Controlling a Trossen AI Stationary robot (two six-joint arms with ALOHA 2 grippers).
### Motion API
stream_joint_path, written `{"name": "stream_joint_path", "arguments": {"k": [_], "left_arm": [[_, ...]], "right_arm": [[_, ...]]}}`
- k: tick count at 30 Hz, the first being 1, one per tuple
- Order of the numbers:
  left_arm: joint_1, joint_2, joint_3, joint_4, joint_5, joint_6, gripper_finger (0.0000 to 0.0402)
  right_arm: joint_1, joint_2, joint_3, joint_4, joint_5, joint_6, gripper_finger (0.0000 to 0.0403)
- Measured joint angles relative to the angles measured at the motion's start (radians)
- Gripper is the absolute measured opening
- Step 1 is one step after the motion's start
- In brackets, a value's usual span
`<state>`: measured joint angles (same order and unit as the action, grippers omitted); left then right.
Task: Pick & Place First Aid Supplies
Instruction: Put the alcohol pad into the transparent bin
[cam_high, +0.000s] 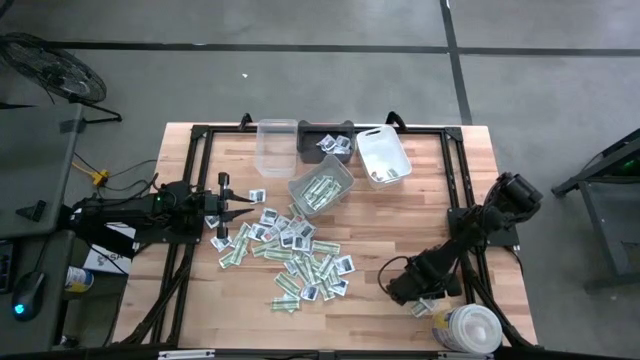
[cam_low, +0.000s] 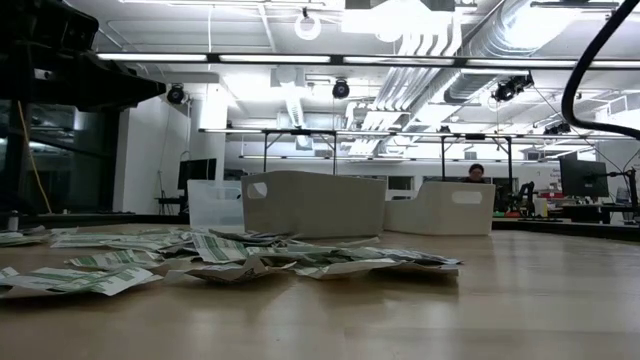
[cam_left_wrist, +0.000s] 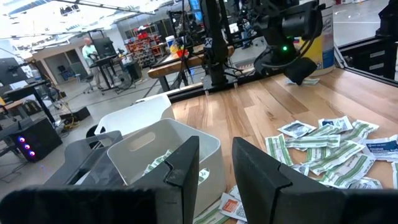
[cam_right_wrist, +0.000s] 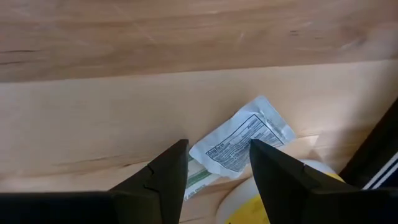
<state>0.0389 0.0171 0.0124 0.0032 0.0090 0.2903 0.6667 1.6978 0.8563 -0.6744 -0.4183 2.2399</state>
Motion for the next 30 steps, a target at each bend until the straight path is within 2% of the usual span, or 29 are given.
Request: {"name": "stream_joint_path", "arguments": {"k": [7, 21, 26, 30], "left_arm": [[0.0, 0.0, 0.0, 0.0, 0.0, 0.0, 0.0096], [0.0, 0.0, 0.0, 0.0, 0.0, 0.0, 0.0096], [0.0, 0.0, 0.0, 0.0, 0.0, 0.0, 0.0096], [0.0, 0.0, 0.0, 0.0, 0.0, 0.0, 0.0096]], "right_arm": [[-0.013, -0.006, -0.068, 0.125, -0.008, -0.005, 0.015], [-0.101, 0.0, -0.094, 0.141, -0.002, -0.175, 0.002], [-0.138, -0.016, -0.093, 0.14, 0.054, -0.246, 0.0005], [-0.173, -0.069, -0.094, 0.128, 0.194, -0.286, 0.0002]]}}
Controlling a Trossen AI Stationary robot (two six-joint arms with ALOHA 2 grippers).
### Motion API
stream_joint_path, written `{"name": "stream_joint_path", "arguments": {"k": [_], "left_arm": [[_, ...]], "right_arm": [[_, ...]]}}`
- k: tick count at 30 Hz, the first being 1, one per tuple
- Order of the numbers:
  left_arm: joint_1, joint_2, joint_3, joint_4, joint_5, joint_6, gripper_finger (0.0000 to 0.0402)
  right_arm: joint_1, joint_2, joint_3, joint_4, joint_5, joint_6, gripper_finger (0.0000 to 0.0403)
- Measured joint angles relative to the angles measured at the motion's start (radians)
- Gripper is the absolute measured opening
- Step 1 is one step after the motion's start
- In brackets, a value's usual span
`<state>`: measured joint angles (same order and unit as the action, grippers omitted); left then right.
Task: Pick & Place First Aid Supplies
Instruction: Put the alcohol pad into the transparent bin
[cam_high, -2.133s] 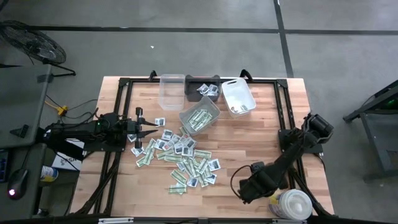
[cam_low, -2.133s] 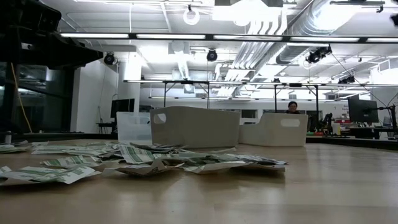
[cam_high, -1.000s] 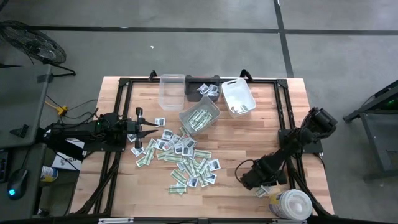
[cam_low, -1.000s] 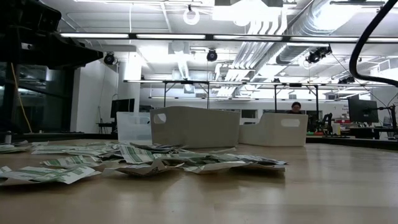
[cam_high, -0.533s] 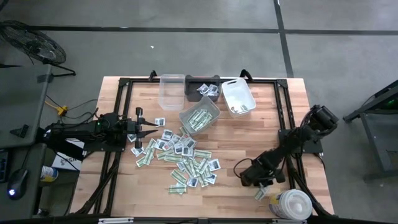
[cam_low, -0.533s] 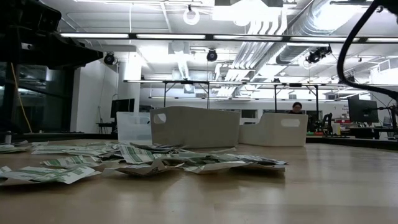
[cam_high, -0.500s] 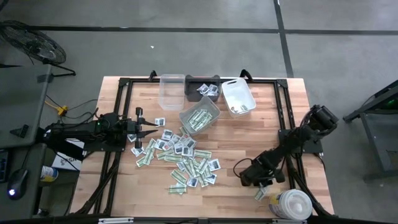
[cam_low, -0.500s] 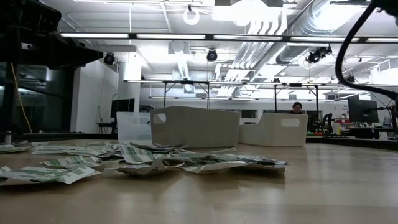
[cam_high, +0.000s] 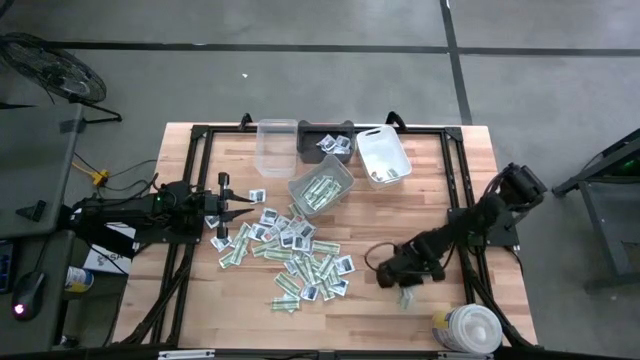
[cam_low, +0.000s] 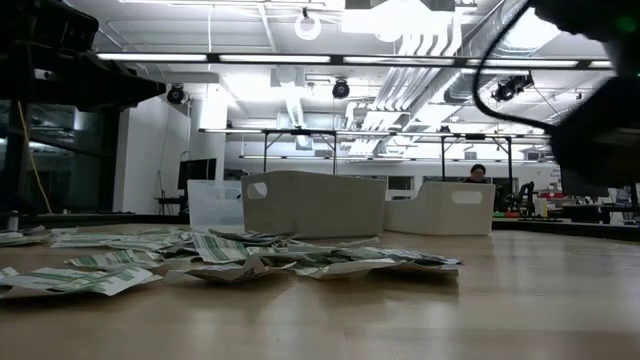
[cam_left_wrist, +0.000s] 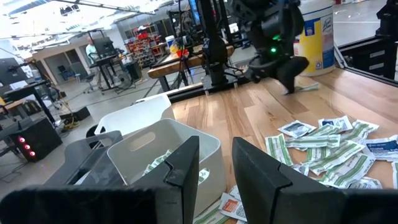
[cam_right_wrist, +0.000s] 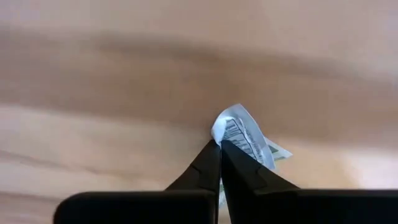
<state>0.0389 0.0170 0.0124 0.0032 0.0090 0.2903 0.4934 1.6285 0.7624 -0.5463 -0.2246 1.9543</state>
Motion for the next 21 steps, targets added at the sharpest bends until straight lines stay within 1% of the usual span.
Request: {"name": "stream_joint_path", "arguments": {"k": [3, 5, 7, 11, 14, 17, 21], "left_arm": [[0.0, 0.0, 0.0, 0.0, 0.0, 0.0, 0.0096], [0.0, 0.0, 0.0, 0.0, 0.0, 0.0, 0.0096], [0.0, 0.0, 0.0, 0.0, 0.0, 0.0, 0.0096], [0.0, 0.0, 0.0, 0.0, 0.0, 0.0, 0.0096], [0.0, 0.0, 0.0, 0.0, 0.0, 0.0, 0.0096], [0.0, 0.0, 0.0, 0.0, 0.0, 0.0, 0.0096], [0.0, 0.0, 0.0, 0.0, 0.0, 0.0, 0.0096]], "right_arm": [[-0.029, -0.057, -0.005, -0.013, 0.14, -0.028, 0.0002], [-0.049, -0.103, -0.008, -0.025, 0.21, -0.052, 0.0001], [-0.07, -0.147, -0.003, -0.007, 0.256, -0.082, 0.0001], [-0.098, -0.2, -0.004, 0.025, 0.302, -0.181, 0.0001], [-0.116, -0.214, -0.003, 0.074, 0.332, -0.261, 0.0001], [-0.126, -0.213, -0.003, 0.184, 0.353, -0.397, 0.0001], [-0.13, -0.213, -0.003, 0.39, 0.38, -0.635, 0.0]]}}
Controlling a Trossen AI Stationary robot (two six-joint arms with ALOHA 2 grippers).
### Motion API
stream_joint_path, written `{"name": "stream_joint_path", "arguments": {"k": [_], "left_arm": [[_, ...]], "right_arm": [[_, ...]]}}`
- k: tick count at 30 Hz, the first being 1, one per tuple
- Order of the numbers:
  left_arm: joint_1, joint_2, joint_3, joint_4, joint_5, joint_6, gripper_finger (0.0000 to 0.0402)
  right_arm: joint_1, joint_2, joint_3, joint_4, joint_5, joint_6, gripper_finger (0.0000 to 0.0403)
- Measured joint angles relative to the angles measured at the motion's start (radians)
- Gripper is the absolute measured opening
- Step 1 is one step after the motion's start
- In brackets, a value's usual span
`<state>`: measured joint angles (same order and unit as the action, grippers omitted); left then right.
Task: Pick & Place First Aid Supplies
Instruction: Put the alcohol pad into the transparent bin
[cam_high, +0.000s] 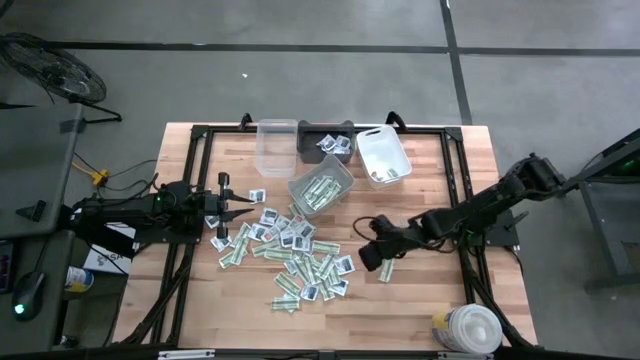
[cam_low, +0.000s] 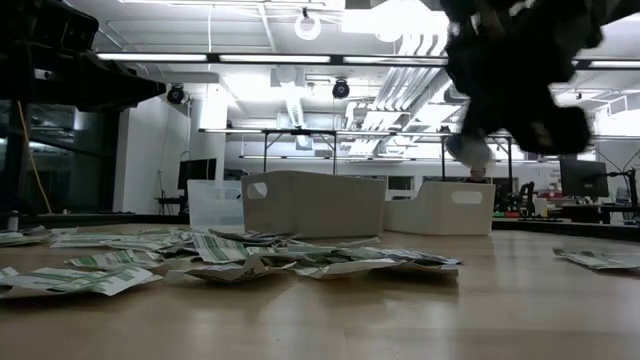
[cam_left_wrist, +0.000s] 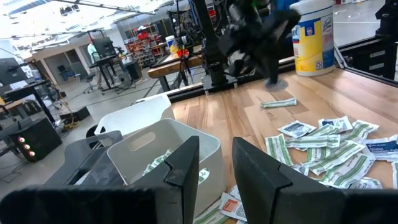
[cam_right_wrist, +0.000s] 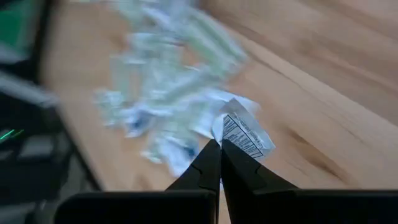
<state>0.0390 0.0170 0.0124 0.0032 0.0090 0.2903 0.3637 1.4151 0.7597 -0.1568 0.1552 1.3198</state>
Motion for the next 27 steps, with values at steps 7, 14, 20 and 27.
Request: {"name": "stream_joint_path", "arguments": {"k": [7, 14, 20, 27], "left_arm": [[0.0, 0.0, 0.0, 0.0, 0.0, 0.0, 0.0096], [0.0, 0.0, 0.0, 0.0, 0.0, 0.0, 0.0096], [0.0, 0.0, 0.0, 0.0, 0.0, 0.0, 0.0096], [0.0, 0.0, 0.0, 0.0, 0.0, 0.0, 0.0096]], "right_arm": [[0.001, -0.001, 0.001, 0.306, -0.062, -0.368, 0.0], [0.001, -0.002, 0.001, 0.555, -0.203, -0.554, 0.0], [0.0, -0.002, 0.001, 0.642, -0.24, -0.634, 0.0], [-0.043, -0.002, 0.001, 0.643, -0.27, -0.661, 0.0]]}}
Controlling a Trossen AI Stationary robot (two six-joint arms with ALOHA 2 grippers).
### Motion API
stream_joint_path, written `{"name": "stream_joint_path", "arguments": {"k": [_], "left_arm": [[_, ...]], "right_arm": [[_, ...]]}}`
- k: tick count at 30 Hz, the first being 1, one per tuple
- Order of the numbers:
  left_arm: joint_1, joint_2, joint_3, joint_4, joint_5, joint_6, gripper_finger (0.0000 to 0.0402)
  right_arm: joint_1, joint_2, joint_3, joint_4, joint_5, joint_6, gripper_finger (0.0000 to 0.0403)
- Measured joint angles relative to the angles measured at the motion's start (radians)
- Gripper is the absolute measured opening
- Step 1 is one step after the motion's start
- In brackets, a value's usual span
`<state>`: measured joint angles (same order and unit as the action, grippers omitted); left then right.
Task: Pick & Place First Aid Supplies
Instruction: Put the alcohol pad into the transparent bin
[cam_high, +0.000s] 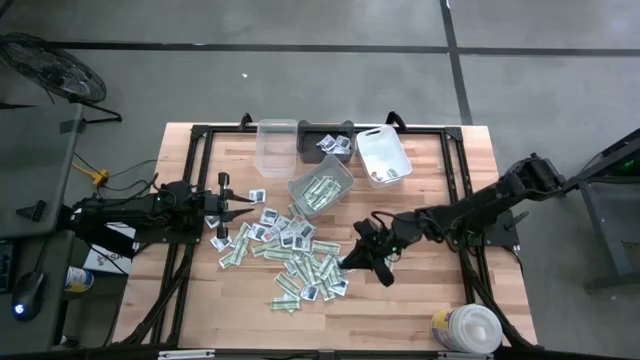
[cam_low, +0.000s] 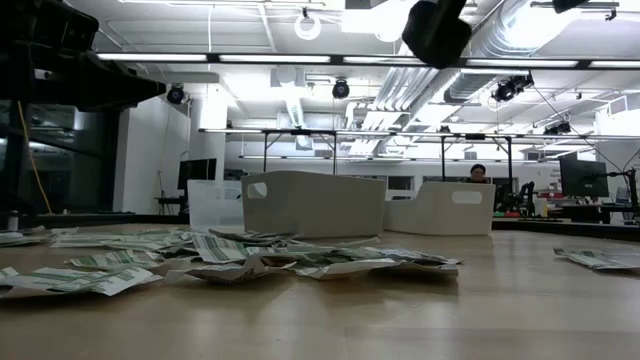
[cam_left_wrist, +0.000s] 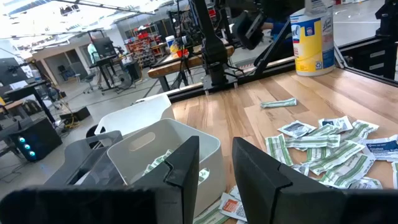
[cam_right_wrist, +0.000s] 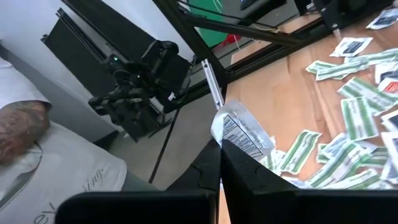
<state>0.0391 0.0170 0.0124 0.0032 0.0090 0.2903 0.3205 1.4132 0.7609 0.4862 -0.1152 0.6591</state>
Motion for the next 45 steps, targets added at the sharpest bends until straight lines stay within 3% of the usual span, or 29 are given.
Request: {"name": "stream_joint_path", "arguments": {"k": [7, 18, 23, 26, 30, 34, 45], "left_arm": [[0.0, 0.0, 0.0, 0.0, 0.0, 0.0, 0.0096], [0.0, 0.0, 0.0, 0.0, 0.0, 0.0, 0.0096], [0.0, 0.0, 0.0, 0.0, 0.0, 0.0, 0.0096], [0.0, 0.0, 0.0, 0.0, 0.0, 0.006, 0.0096], [0.0, 0.0, 0.007, -0.006, -0.001, 0.183, 0.0096], [0.0, 0.0, 0.014, -0.006, -0.002, 0.193, 0.0096], [0.0, 0.0, 0.021, -0.006, -0.003, 0.195, 0.0096]], "right_arm": [[-0.084, -0.001, 0.0, -0.009, -0.093, -0.041, 0.0], [-0.174, -0.001, 0.001, -0.033, -0.021, -0.143, 0.0], [-0.22, -0.001, 0.001, 0.039, -0.017, -0.224, 0.0], [-0.259, -0.001, 0.001, 0.127, -0.081, -0.269, 0.0], [-0.316, -0.001, 0.001, 0.219, -0.203, -0.283, 0.0], [-0.363, -0.001, 0.001, 0.24, -0.287, -0.277, 0.0], [-0.38, -0.001, 0.001, 0.24, -0.333, -0.23, 0.0]]}}
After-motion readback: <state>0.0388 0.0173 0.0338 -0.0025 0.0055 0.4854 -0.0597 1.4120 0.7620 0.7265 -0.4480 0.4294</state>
